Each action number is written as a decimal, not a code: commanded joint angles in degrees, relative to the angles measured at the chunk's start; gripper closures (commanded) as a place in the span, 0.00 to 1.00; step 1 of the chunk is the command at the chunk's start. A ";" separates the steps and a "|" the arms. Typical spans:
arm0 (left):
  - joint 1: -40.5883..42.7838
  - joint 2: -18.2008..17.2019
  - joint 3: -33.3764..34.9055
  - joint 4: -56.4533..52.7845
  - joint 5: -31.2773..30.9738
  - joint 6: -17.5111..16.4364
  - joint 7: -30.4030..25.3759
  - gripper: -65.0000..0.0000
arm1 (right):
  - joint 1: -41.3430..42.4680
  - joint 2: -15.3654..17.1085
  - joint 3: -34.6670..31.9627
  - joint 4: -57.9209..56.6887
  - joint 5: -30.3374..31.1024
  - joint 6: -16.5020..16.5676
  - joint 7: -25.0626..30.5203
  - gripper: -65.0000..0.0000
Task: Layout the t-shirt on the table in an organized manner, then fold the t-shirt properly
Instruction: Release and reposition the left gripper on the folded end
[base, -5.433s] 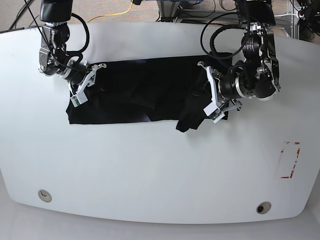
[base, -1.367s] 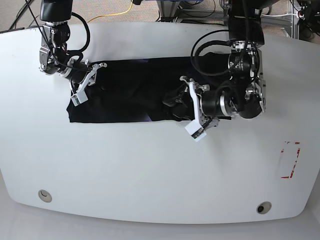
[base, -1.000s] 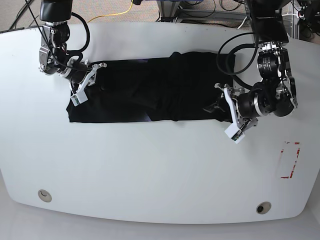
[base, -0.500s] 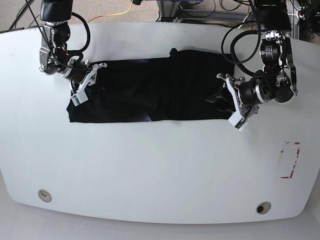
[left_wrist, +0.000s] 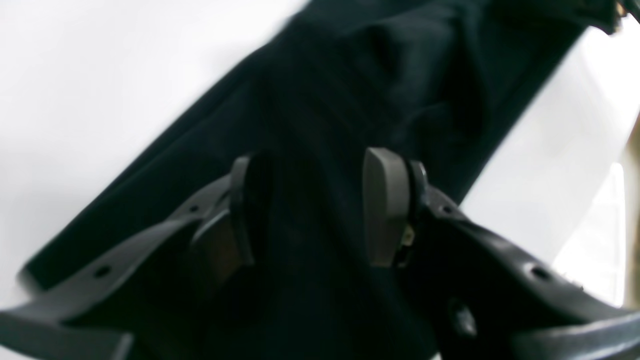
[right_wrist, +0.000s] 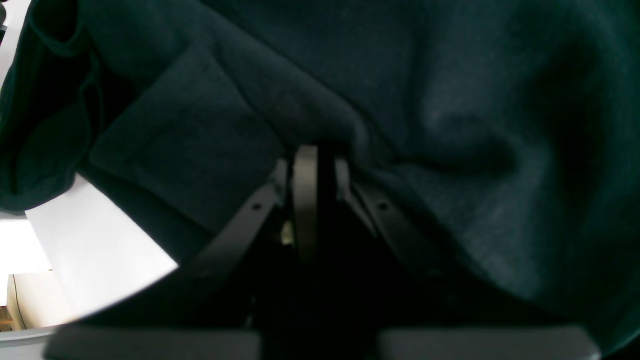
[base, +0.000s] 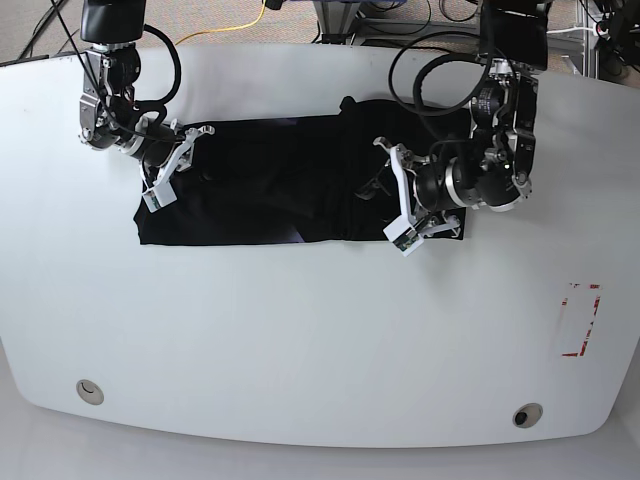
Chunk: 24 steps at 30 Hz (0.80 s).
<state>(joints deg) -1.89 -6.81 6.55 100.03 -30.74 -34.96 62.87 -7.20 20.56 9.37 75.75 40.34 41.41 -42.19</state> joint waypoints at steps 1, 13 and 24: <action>-0.97 1.49 -1.23 1.20 2.74 0.02 -1.46 0.58 | -0.49 0.50 -0.35 -0.36 -4.69 -1.41 -4.79 0.93; -0.61 2.28 -8.35 1.20 14.79 -0.16 -1.90 0.58 | -0.40 0.59 -0.35 -0.36 -4.69 -1.41 -4.79 0.93; 2.90 -2.11 -11.07 0.59 16.72 -0.25 -6.12 0.58 | 0.30 0.67 -0.35 -0.36 -4.60 -1.41 -4.79 0.93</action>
<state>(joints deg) 1.28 -8.34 -4.60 99.98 -12.99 -35.16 58.15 -6.63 20.60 9.26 75.70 40.29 41.45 -42.96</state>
